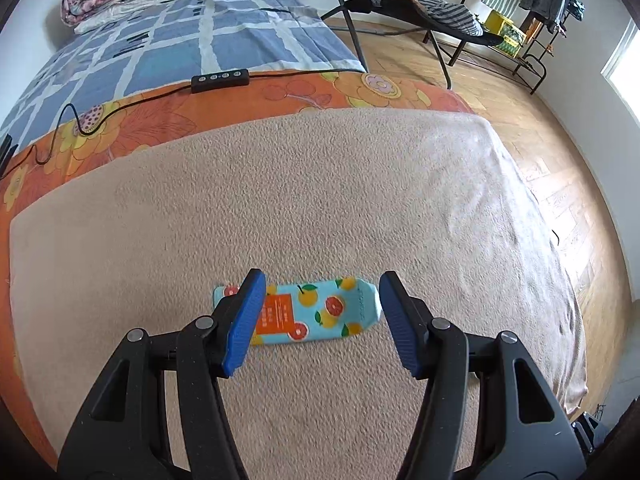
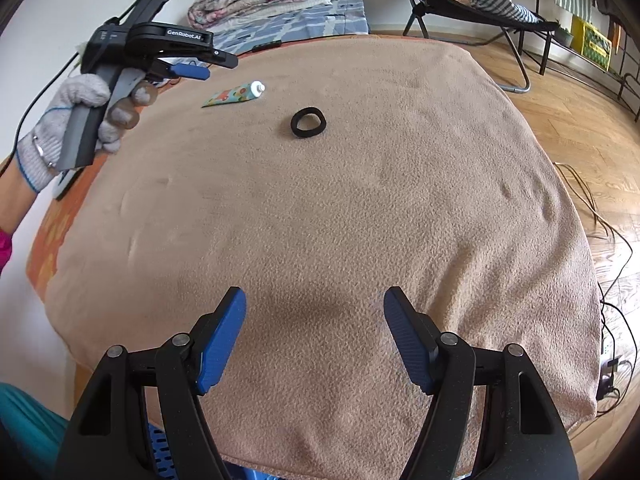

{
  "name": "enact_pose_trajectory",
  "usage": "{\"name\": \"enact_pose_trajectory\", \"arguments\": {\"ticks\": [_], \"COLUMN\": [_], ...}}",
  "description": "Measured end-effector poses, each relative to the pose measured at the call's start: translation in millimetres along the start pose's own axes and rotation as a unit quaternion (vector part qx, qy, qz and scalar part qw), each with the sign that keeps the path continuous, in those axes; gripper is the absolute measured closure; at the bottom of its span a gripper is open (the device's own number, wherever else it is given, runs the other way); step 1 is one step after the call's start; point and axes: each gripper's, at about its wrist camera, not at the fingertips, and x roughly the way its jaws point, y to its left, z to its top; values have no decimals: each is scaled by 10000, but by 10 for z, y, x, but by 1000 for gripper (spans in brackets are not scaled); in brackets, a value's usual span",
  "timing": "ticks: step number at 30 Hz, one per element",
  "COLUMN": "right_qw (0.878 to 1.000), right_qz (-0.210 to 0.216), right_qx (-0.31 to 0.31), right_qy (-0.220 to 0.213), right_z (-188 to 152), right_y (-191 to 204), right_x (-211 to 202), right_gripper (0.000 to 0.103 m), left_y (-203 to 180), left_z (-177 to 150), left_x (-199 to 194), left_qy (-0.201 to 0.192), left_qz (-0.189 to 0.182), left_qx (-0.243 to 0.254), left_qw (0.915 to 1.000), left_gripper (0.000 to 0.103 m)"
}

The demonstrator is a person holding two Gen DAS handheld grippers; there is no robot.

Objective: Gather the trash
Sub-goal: 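Move both tools back over the blanket toward the lotion tube and hair tie, then grasp the blue lotion tube with the left tool while the right tool grasps the black hair tie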

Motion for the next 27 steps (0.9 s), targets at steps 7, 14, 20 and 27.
{"name": "enact_pose_trajectory", "arguments": {"ticks": [7, 14, 20, 27], "right_qw": [9999, 9998, 9998, 9991], "right_qz": [-73, -85, -9, 128], "right_qx": [107, 145, 174, 369], "right_qy": [80, 61, -15, -174], "right_z": [13, 49, 137, 362], "right_y": [-102, -120, -112, -153], "right_x": [67, 83, 141, 238], "right_gripper": [32, 32, 32, 32], "left_y": [265, 294, -63, -506], "left_z": [118, -32, -498, -642], "left_x": [270, 177, -4, 47], "left_qy": [274, 460, 547, 238], "left_qz": [-364, -704, -242, 750], "left_qx": [-601, -670, 234, 1230], "left_qw": [9972, 9942, 9979, 9893], "left_gripper": [43, 43, 43, 42]}}
